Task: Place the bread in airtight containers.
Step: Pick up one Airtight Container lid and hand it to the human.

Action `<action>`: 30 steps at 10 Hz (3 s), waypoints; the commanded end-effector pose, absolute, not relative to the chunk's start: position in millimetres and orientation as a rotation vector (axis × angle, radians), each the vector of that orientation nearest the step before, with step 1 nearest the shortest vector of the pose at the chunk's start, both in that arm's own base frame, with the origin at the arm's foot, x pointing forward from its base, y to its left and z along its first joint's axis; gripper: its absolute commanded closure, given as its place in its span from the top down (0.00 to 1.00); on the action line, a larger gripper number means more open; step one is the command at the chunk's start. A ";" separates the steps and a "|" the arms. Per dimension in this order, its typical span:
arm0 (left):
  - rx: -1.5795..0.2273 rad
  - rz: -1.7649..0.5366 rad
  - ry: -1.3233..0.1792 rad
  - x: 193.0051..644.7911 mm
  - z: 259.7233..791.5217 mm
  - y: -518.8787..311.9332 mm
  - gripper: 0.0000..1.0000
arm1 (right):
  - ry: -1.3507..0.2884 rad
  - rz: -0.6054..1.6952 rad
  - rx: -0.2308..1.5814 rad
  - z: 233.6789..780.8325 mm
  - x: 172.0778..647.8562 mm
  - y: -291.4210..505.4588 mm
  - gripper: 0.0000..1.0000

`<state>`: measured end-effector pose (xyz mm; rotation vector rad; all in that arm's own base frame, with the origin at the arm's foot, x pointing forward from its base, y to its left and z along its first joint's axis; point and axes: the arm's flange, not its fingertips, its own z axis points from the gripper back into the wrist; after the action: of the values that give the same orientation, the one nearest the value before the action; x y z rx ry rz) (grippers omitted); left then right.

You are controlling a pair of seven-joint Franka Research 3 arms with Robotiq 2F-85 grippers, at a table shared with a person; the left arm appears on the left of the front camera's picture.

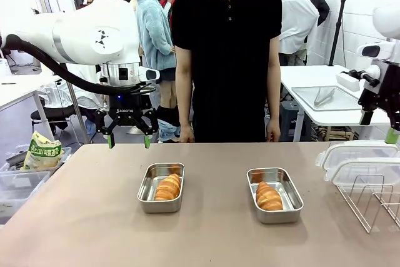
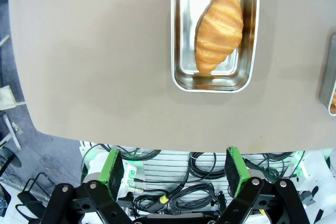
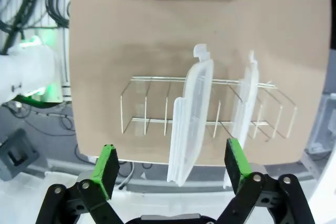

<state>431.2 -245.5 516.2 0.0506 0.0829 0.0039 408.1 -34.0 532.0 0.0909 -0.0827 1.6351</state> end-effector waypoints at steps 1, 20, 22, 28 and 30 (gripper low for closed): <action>0.052 0.006 0.087 430.1 518.3 -243.7 1.00 | -0.079 1.614 0.078 536.0 409.2 -29.9 1.00; 0.052 0.006 0.087 430.1 518.3 -243.7 1.00 | -0.084 1.701 0.019 452.1 417.7 -72.8 1.00; 0.052 0.006 0.087 430.1 518.3 -243.7 1.00 | -0.093 1.701 0.041 443.6 419.6 -74.3 1.00; 0.052 0.006 0.087 430.1 518.3 -243.7 1.00 | -0.078 1.694 0.064 423.2 423.0 -68.5 1.00; 0.052 0.006 0.087 430.1 518.3 -243.7 1.00 | -0.087 1.694 0.073 419.8 423.4 -67.9 1.00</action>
<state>431.2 -245.5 516.2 0.0506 0.0829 0.0038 421.4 -67.7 425.9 0.0697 -0.0528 1.6931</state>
